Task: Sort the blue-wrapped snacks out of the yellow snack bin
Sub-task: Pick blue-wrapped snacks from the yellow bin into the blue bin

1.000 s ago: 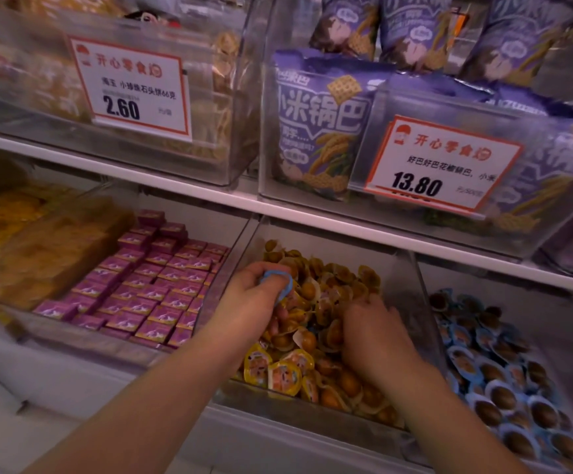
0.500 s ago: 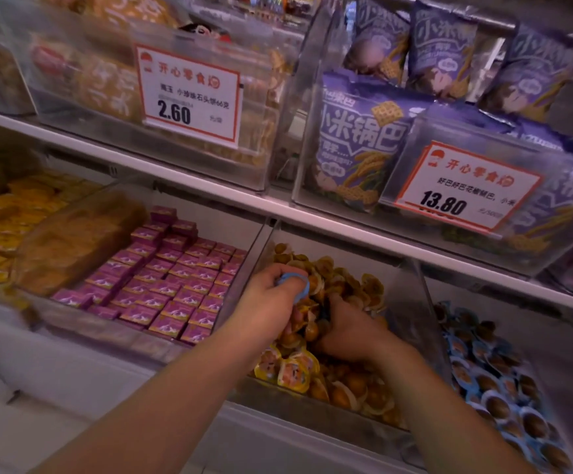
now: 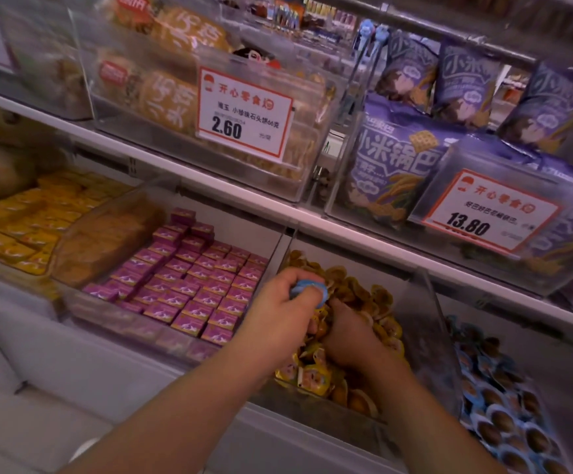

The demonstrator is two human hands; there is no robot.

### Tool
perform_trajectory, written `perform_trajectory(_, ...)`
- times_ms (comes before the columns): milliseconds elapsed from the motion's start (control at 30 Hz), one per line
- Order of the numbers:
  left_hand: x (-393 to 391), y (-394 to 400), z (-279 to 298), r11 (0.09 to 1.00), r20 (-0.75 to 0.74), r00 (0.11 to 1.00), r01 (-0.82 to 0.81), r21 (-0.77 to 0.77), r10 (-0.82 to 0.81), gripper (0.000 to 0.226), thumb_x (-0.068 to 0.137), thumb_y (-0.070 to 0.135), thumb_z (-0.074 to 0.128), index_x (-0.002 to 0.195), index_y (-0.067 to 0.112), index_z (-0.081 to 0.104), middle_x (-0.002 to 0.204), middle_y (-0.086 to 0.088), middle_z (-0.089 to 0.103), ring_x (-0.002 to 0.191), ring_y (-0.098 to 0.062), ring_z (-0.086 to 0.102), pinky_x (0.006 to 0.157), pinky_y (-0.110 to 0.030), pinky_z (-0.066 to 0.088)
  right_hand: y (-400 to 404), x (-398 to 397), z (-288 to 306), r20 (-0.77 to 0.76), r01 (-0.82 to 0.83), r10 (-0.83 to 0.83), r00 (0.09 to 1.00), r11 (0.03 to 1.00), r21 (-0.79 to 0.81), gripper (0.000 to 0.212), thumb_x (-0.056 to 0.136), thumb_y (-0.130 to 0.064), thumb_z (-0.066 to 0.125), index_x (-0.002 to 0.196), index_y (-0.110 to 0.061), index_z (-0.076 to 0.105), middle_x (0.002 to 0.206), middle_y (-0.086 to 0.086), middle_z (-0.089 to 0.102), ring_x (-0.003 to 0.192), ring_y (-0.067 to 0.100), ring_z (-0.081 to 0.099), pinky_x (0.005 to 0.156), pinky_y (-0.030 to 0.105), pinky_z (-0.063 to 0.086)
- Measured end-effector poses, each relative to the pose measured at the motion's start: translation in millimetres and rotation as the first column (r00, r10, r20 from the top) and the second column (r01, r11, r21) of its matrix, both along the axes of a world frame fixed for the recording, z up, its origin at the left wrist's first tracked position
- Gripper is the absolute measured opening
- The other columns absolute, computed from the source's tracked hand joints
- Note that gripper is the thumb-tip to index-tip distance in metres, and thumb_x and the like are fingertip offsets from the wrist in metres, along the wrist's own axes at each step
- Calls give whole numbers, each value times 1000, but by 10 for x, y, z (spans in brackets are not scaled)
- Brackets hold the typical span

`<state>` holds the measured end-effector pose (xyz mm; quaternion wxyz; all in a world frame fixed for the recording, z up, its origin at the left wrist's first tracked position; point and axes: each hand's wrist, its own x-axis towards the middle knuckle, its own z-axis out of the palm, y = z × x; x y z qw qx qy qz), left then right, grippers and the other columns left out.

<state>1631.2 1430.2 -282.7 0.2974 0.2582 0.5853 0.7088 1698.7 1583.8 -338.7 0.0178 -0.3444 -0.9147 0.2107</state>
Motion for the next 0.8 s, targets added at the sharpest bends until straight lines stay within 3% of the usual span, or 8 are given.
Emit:
perform_trajectory(133, 50, -9, -25, 999, -3, 999, 42, -22, -42, 16, 96, 15, 56, 94, 26, 67, 83, -2, 62, 47, -3, 55, 41, -14, 39, 44, -61, 95, -47, -74, 68, 997, 988, -133, 38, 78, -24, 72, 114, -27, 61, 106, -5, 66, 105, 15, 63, 79, 24, 48)
perform_trajectory(233, 39, 18, -35, 1000, 9, 1000, 27, -15, -27, 16, 95, 16, 56, 94, 27, 68, 83, -2, 63, 48, -5, 57, 41, -15, 40, 13, -108, 80, -56, -127, 119, 991, 977, -173, 34, 79, -15, 68, 113, -20, 64, 110, 3, 68, 105, 18, 63, 94, 38, 52)
perform_trajectory(367, 58, 71, -80, 999, 62, 998, -15, -49, 18, 17, 95, 16, 55, 92, 27, 68, 78, -3, 63, 48, -7, 56, 41, -18, 39, 11, -167, -20, -71, 29, -36, 997, 995, -98, 20, 86, -18, 64, 105, -16, 66, 107, 7, 69, 98, 21, 64, 82, 32, 51)
perform_trajectory(433, 72, 100, -112, 998, 103, 993, -51, -48, 55, 16, 94, 15, 55, 92, 26, 67, 81, -6, 63, 49, -8, 56, 40, -19, 39, 33, -163, -26, -166, 147, -192, 967, 958, -247, 15, 84, -13, 68, 100, -12, 69, 100, 10, 71, 93, 23, 67, 79, 31, 56)
perform_trajectory(533, 90, 123, -170, 991, 97, 986, -131, -27, 133, 18, 94, 14, 55, 94, 27, 67, 85, -4, 65, 53, -5, 57, 41, -17, 40, 49, -85, 82, -244, 213, -493, 835, 699, -683, 24, 73, -8, 82, 95, -6, 72, 85, 14, 72, 74, 23, 70, 57, 24, 56)
perform_trajectory(633, 128, 134, -217, 985, 84, 981, -171, -21, 172, 19, 95, 22, 56, 91, 39, 65, 87, 4, 65, 66, -4, 60, 48, -15, 42, 54, -18, 251, -194, 23, -598, 777, 335, -942, 28, 82, -7, 72, 108, 5, 69, 100, 25, 70, 83, 36, 70, 62, 39, 59)
perform_trajectory(700, 121, 148, -228, 982, 85, 978, -189, -24, 190, 19, 94, 28, 57, 88, 44, 66, 88, 10, 66, 71, -7, 61, 53, -20, 44, 99, 25, 385, -204, -60, -596, 776, 253, -966, 21, 88, -13, 65, 101, 3, 69, 93, 21, 71, 79, 32, 70, 68, 39, 59)
perform_trajectory(800, 90, 153, -202, 983, 114, 976, -183, -24, 184, 10, 80, 44, 59, 86, 44, 67, 90, 6, 67, 69, -11, 62, 52, -25, 44, 168, 127, 587, -295, -196, -624, 724, 224, -955, 18, 82, -17, 65, 78, 0, 65, 77, 16, 63, 68, 26, 66, 65, 36, 58)
